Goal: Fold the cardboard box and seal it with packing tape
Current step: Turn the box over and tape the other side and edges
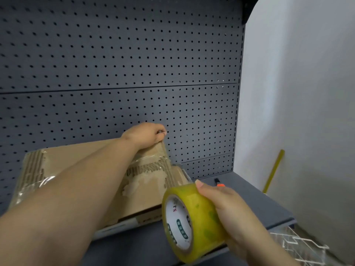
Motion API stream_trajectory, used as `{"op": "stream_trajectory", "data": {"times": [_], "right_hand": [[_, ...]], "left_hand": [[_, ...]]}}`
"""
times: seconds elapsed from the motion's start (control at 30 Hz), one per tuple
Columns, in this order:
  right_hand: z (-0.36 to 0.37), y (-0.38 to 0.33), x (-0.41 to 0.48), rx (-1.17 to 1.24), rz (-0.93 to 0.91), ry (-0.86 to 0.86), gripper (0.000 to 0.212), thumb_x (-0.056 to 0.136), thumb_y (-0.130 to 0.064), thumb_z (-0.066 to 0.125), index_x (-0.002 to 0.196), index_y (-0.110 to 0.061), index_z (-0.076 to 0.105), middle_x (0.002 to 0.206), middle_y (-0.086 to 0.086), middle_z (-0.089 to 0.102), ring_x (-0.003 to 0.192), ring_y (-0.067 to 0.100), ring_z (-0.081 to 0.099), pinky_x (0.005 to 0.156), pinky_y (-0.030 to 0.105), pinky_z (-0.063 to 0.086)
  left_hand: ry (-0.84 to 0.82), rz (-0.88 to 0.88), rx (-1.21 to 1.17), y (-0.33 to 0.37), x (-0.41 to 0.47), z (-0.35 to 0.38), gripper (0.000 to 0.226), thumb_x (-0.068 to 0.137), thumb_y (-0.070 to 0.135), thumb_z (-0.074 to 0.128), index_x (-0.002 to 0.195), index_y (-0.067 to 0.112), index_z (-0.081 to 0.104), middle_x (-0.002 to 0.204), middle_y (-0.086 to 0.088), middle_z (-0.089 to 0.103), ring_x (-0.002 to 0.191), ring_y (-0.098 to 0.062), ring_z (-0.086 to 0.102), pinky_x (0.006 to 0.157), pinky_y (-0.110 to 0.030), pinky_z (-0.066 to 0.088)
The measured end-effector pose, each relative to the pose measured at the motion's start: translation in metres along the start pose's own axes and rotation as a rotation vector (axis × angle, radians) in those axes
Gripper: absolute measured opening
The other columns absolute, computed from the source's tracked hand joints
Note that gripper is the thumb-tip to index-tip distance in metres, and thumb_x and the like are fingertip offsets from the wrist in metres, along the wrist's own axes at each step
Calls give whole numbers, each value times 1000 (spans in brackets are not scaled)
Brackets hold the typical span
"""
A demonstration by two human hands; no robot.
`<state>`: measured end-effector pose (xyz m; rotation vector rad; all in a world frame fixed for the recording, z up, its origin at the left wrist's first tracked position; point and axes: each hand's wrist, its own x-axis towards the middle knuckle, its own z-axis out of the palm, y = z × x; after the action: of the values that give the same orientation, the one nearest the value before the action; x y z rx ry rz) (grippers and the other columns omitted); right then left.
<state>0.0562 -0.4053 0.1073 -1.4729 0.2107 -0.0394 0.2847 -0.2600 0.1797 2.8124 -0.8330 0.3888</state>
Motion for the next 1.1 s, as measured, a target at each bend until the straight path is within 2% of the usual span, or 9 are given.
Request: {"op": "stream_trajectory", "data": {"times": [0.03, 0.17, 0.3, 0.53, 0.8, 0.87, 0.93, 1.03, 1.1], "right_hand": [[0, 2, 2, -13, 13, -18, 53, 85, -39, 60, 97, 13, 63, 61, 4, 64, 76, 19, 71, 72, 39, 55], [3, 0, 3, -71, 53, -15, 42, 74, -51, 66, 89, -12, 61, 81, 19, 55, 75, 31, 57, 79, 47, 50], [8, 7, 9, -49, 117, -8, 47, 82, -45, 62, 92, 0, 68, 76, 17, 62, 71, 30, 61, 82, 47, 53], [20, 14, 10, 64, 157, 35, 48, 86, -33, 60, 102, 12, 64, 97, 31, 65, 84, 37, 63, 89, 51, 50], [27, 22, 10, 142, 146, 51, 36, 86, -28, 60, 96, 4, 71, 94, 25, 72, 79, 34, 68, 84, 45, 54], [29, 23, 10, 150, 134, 50, 35, 85, -28, 60, 94, 4, 72, 87, 22, 72, 74, 32, 68, 81, 43, 54], [30, 23, 10, 147, 119, 63, 36, 85, -30, 60, 95, 2, 72, 90, 22, 72, 77, 33, 68, 81, 44, 54], [32, 23, 10, 143, 92, 68, 38, 85, -33, 59, 96, 2, 72, 97, 25, 71, 87, 39, 68, 83, 47, 54], [31, 25, 9, 145, 78, 73, 39, 86, -32, 59, 97, 3, 71, 98, 26, 70, 88, 40, 68, 82, 47, 54]], "left_hand": [[5, -1, -1, 1, 0, 0, 27, 97, 40, 35, 112, 28, 54, 106, 5, 62, 91, -20, 56, 78, -35, 44], [90, 116, 90, -1, 5, 3, 29, 97, 36, 37, 123, 37, 50, 136, 9, 50, 126, -17, 43, 108, -39, 23], [117, 312, 20, -2, 8, 5, 29, 98, 22, 41, 121, 28, 59, 141, 9, 48, 140, -9, 25, 115, -33, -4], [-33, 280, -83, 1, 2, -3, 29, 99, 28, 36, 118, 31, 59, 107, 10, 66, 102, -12, 58, 94, -31, 41], [-113, 325, 86, -5, 1, -4, 47, 97, 42, 35, 70, 10, 57, 80, 7, 53, 79, -15, 54, 83, -37, 45], [-108, 346, 116, -7, 3, -2, 47, 97, 41, 35, 72, 7, 56, 95, 6, 62, 104, -13, 57, 94, -39, 43], [-107, 378, 184, -8, 3, 0, 47, 98, 43, 31, 82, 12, 63, 135, 6, 54, 140, -9, 26, 114, -34, 23], [5, 404, 386, -4, -4, 1, 47, 97, 48, 25, 109, 25, 64, 158, 7, 9, 145, -12, -7, 117, -34, -4], [134, 429, 364, 2, -13, 5, 40, 98, 41, 34, 128, 23, 54, 158, 0, 15, 146, -19, 4, 119, -39, 6]]}}
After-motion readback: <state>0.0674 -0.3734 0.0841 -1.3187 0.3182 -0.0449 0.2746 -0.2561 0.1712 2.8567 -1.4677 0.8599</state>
